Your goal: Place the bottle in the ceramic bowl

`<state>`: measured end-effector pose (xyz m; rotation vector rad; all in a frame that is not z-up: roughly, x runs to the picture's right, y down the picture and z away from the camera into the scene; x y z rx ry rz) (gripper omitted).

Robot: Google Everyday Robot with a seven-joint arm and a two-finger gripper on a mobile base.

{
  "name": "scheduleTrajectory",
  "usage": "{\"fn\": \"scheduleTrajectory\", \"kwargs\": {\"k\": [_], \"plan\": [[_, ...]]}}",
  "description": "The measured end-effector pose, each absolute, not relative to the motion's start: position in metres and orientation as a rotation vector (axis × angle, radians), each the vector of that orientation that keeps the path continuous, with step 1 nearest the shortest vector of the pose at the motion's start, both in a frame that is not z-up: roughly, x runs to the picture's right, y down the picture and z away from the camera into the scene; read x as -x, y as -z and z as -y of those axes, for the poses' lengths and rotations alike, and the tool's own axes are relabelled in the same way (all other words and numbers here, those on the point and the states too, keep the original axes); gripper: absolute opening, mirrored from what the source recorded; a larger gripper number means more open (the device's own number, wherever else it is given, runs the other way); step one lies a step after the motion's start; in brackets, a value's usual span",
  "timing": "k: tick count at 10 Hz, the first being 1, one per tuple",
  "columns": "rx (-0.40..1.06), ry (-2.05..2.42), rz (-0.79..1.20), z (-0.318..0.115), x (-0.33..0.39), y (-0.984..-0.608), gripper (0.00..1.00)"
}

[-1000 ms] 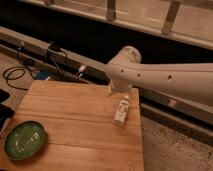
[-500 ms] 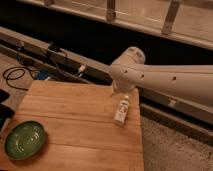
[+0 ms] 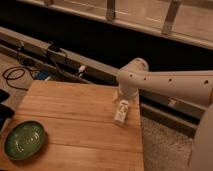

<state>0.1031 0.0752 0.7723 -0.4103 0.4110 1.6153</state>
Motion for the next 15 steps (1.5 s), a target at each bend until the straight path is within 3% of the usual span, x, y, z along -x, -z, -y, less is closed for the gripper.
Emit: {"fn": "scheduleTrajectory", "kwargs": {"k": [6,10,15], "plan": [[0.395,-1.604,-0.401,-0.076,-0.089,-0.771,0.65],[0.341,-1.594,-0.524,-0.091,-0.11,-0.818,0.65],[0.335,-1.591,-0.644,-0.112,-0.13,-0.844,0.65]]}}
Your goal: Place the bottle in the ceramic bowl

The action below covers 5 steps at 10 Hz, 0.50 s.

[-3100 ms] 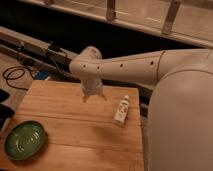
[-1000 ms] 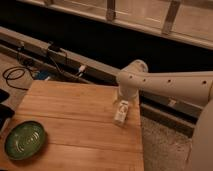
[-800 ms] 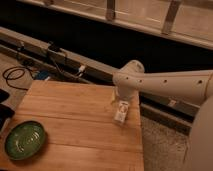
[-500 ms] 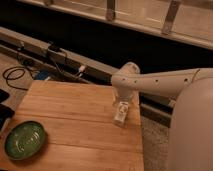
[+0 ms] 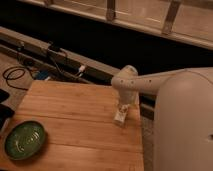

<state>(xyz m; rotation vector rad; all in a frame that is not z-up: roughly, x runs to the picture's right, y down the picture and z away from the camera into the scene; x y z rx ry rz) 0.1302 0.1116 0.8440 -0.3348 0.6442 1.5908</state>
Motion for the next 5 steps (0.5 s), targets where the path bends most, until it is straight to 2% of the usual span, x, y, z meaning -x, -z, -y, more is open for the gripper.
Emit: {"fn": "scheduleTrajectory", "kwargs": {"k": [5], "plan": [[0.401,-1.587,-0.679,-0.129,-0.118,-0.859,0.65]]}}
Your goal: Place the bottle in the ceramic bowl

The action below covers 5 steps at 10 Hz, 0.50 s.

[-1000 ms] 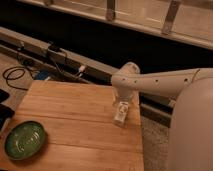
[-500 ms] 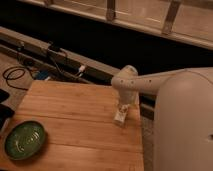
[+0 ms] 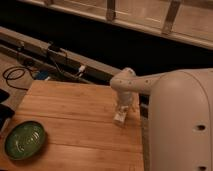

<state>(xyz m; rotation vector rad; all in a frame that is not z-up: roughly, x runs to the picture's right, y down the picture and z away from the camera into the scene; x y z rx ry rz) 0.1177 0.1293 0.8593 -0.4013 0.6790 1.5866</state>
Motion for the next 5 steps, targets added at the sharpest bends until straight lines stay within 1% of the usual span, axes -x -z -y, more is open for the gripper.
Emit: {"fn": "scheduleTrajectory", "kwargs": {"k": [2,3,4,5], "plan": [[0.44,-1.579,-0.695,-0.14,-0.11,-0.867,0.65],[0.47,-1.568,-0.711,-0.152,-0.105,-0.876,0.65],[0.482,-1.563,-0.714,-0.158,-0.102,-0.881,0.63],[0.487,-1.561,-0.71,-0.16,-0.101,-0.883,0.55]]}}
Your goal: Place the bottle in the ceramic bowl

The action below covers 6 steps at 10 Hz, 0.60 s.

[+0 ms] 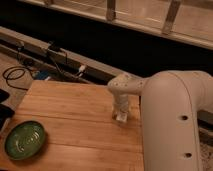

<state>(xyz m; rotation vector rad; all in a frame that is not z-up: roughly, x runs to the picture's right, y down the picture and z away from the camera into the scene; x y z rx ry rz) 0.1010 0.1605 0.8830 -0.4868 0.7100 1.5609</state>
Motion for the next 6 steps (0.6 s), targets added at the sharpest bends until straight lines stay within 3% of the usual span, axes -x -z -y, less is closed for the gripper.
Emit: {"fn": "scheduleTrajectory", "kwargs": {"k": [5,6], "plan": [[0.437,-1.57,-0.633,-0.133,-0.101,-0.855,0.06],[0.418,-1.573,-0.606,-0.122,-0.1,-0.846,0.01]]}}
